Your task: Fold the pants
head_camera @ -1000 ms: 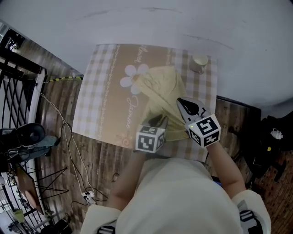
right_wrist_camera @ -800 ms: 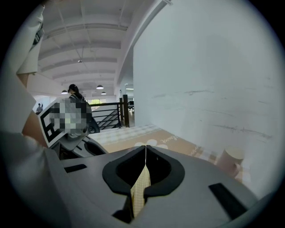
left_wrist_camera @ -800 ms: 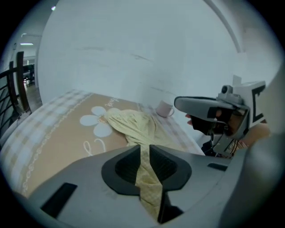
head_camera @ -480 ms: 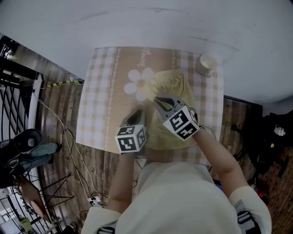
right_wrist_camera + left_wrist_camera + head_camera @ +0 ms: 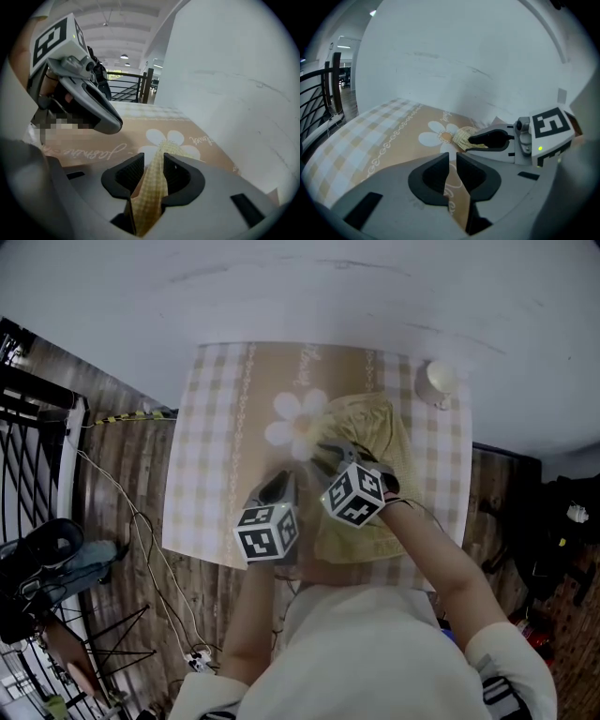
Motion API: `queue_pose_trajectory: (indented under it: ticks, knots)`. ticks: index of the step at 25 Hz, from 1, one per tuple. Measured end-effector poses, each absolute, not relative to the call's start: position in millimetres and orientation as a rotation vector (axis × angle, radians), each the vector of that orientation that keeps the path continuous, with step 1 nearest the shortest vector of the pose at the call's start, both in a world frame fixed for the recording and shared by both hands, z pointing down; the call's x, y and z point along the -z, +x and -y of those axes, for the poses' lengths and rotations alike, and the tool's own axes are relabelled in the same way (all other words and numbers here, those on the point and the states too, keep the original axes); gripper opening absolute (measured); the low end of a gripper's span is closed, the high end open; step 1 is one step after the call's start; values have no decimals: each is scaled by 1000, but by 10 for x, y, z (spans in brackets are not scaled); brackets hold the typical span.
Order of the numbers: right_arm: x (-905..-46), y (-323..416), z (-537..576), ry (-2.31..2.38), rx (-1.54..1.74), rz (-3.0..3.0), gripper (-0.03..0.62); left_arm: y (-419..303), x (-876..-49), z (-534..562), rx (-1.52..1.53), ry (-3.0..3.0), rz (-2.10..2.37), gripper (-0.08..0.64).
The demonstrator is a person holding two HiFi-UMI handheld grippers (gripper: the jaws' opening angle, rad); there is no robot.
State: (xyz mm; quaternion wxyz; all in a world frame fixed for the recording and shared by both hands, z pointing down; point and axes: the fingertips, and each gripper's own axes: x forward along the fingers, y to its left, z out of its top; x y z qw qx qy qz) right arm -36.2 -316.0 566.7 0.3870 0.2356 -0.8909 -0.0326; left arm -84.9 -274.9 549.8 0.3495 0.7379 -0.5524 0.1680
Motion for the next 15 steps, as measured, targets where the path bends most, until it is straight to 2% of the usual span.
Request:
queue_pose_trajectory:
  ticks: [3,5,7,15]
  knots:
    - [-5748,-332,3249,622,144,2208,106,-847,-5525,2790,-437,1914,1419,44]
    - [-5749,-312,3299,639,175,2188,57,-839,-5539,2819,-441,1920,1409,44]
    - [-5729,-282,3336,655,178,2188,34,-825,-5557,2853,-446,1926,1399,43]
    - [-5633,292,3654,811,109,2164,18,-560,-5561,3119,-448,1979,1347,41]
